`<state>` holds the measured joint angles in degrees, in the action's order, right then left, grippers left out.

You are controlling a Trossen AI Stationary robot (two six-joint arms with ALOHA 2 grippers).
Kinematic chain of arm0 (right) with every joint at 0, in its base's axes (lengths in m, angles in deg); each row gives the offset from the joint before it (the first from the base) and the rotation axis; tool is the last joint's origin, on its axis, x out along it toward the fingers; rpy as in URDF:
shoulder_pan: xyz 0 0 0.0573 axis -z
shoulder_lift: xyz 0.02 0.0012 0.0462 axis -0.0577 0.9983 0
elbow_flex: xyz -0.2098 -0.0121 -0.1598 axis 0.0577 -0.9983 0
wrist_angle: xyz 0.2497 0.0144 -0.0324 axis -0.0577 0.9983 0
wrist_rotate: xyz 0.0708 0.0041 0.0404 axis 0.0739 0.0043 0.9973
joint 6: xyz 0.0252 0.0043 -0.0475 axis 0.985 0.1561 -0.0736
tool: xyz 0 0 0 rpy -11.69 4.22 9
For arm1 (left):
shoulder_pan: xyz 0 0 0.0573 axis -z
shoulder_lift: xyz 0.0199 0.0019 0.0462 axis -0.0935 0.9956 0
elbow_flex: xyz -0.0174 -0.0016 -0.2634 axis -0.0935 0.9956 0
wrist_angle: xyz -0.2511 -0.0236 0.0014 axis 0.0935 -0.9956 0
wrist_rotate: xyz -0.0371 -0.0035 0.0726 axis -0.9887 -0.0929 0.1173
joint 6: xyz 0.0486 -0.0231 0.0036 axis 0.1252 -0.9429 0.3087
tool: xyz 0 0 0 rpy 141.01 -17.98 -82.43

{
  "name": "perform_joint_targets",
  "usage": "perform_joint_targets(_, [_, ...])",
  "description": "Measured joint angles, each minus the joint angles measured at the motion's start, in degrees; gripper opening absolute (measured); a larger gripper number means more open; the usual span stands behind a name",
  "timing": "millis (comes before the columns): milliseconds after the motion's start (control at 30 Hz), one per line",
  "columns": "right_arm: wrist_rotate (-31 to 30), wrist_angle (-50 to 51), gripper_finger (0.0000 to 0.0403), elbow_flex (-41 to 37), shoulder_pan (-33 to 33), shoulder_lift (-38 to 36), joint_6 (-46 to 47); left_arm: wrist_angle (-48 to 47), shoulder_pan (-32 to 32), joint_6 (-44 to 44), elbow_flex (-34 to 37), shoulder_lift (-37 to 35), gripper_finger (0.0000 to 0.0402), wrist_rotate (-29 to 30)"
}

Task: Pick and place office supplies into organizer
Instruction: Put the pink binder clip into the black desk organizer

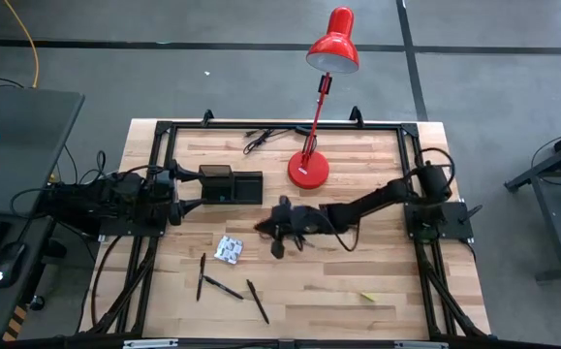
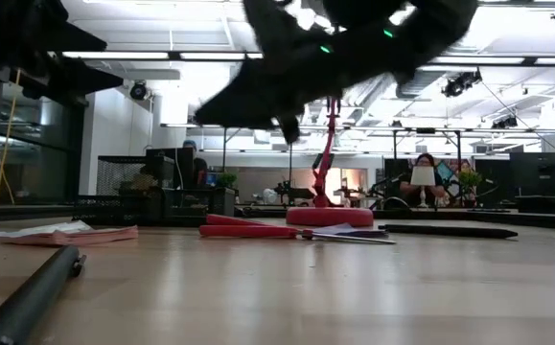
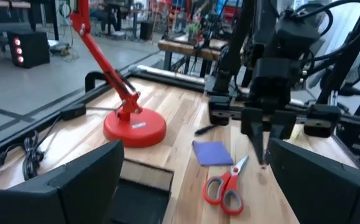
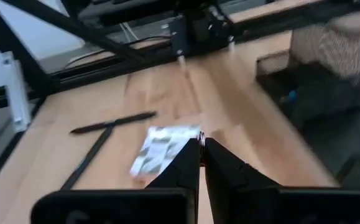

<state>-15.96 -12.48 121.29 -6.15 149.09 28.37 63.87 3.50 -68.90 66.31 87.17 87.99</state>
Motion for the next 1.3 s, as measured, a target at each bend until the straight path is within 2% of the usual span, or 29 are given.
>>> perform_joint_targets(167, [0.78, 9.42, 0.0004, 7.80, 2.79, 0.00, -3.48, 3.73, 0.00, 0.02, 0.00, -0.01, 0.0381, 0.07])
perform_joint_targets(433, [6.37, 11.56, 0.0002, 12.75, 8.10, 1.24, -3.93, 6.68, 0.00, 2.67, -1.73, -0.15, 0.0381, 0.43])
perform_joint_targets(600, [10.39, 11.00, 0.0006, 18.71, 10.74, 7.39, -3.89, 6.96, 0.00, 4.01, -4.54, -0.51, 0.0381, 0.59])
perform_joint_targets(767, [12.90, 16.51, 0.0002, 28.42, 12.27, 14.46, -3.93, 5.21, 0.00, 5.01, -4.68, -0.61, 0.0381, 0.60])
perform_joint_targets(933, [12.50, 25.46, 0.0005, 41.14, 13.22, 22.50, -4.15, 2.79, 0.00, 4.56, -4.66, -0.61, 0.0381, 0.59])
perform_joint_targets(1100, [7.62, 37.16, 0.0003, 53.69, 13.45, 29.41, -5.54, 1.86, 0.00, 4.33, -4.66, -0.61, 0.0381, 0.57])
perform_joint_targets(1300, [7.32, 42.72, 0.0007, 61.00, 13.34, 33.05, -5.87, 1.82, 0.00, 4.10, -4.66, -0.61, 0.0381, -0.09])
